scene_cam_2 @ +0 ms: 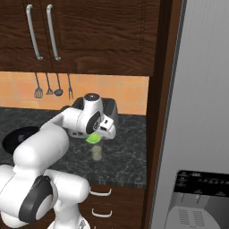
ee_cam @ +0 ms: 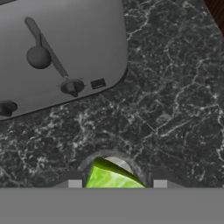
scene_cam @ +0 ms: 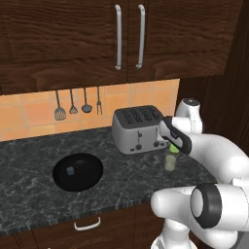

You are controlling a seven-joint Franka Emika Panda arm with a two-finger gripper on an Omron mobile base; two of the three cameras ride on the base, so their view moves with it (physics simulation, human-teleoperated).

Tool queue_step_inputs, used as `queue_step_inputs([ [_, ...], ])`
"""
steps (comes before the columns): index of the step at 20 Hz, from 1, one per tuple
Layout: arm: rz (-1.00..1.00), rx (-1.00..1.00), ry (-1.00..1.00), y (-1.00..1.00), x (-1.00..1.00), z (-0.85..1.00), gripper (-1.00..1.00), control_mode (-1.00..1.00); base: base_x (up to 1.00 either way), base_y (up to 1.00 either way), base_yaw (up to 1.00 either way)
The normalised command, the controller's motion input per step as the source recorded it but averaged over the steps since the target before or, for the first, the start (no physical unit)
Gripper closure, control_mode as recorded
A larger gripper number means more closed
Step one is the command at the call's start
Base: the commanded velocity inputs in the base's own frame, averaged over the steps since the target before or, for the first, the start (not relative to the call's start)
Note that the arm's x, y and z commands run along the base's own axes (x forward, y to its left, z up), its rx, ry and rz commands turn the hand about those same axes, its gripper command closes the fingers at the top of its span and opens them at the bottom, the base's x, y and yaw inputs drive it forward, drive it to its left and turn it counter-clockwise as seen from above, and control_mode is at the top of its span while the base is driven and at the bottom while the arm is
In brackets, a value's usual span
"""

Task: Grab a lemon wedge from the fridge and one ice cube from the ice bowl, and put them in the glass of lemonade.

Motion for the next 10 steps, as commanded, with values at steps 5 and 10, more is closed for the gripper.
queue_step_inputs([
  [5,0.00,0.00,-0.04,0.04,0.00,-0.04,1.00,-1.00,0.00,0.00,0.00],
  [10,0.00,0.00,-0.04,0.08,0.00,0.01,1.00,-1.00,0.00,0.00,0.00],
])
